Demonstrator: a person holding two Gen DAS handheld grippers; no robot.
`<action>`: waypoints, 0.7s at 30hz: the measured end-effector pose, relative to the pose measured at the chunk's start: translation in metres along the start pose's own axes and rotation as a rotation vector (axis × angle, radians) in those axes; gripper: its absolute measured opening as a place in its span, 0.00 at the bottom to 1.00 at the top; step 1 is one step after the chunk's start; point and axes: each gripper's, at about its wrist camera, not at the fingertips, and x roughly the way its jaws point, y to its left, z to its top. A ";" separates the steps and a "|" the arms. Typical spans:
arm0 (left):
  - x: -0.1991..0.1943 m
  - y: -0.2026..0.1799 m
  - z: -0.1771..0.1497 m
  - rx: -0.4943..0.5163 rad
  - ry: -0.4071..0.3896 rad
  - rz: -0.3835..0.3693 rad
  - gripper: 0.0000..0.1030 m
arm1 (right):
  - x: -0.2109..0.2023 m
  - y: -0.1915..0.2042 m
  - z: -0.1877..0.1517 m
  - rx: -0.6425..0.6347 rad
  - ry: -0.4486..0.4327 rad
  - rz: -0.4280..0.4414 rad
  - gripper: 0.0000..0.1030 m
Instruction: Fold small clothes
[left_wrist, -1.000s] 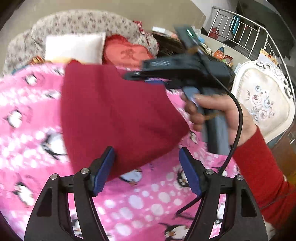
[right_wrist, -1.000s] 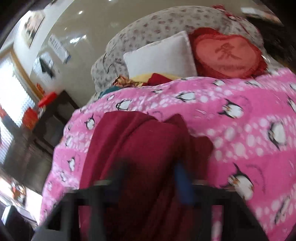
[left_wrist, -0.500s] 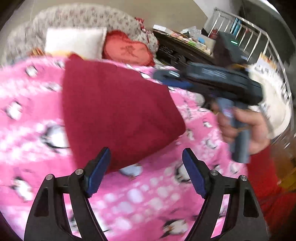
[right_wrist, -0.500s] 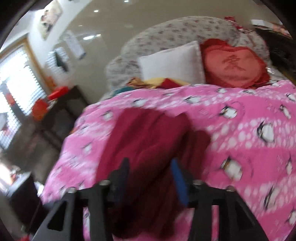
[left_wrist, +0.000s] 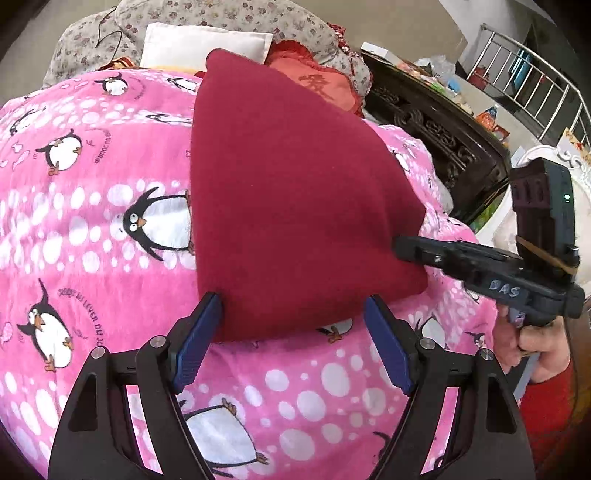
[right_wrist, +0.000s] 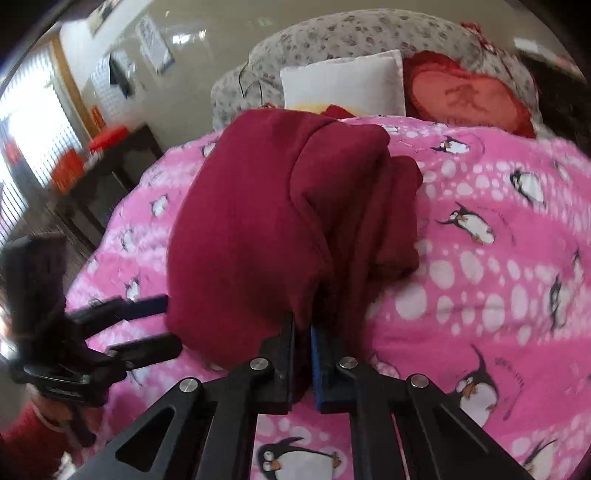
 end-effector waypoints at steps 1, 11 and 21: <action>-0.004 -0.001 0.001 -0.002 -0.003 0.001 0.77 | -0.008 0.001 0.001 0.012 -0.014 0.011 0.07; -0.028 -0.002 0.040 -0.026 -0.138 0.111 0.77 | -0.052 0.051 0.043 -0.123 -0.197 -0.092 0.18; 0.023 0.010 0.059 -0.074 -0.114 0.201 0.82 | 0.030 0.009 0.069 -0.162 -0.091 -0.239 0.18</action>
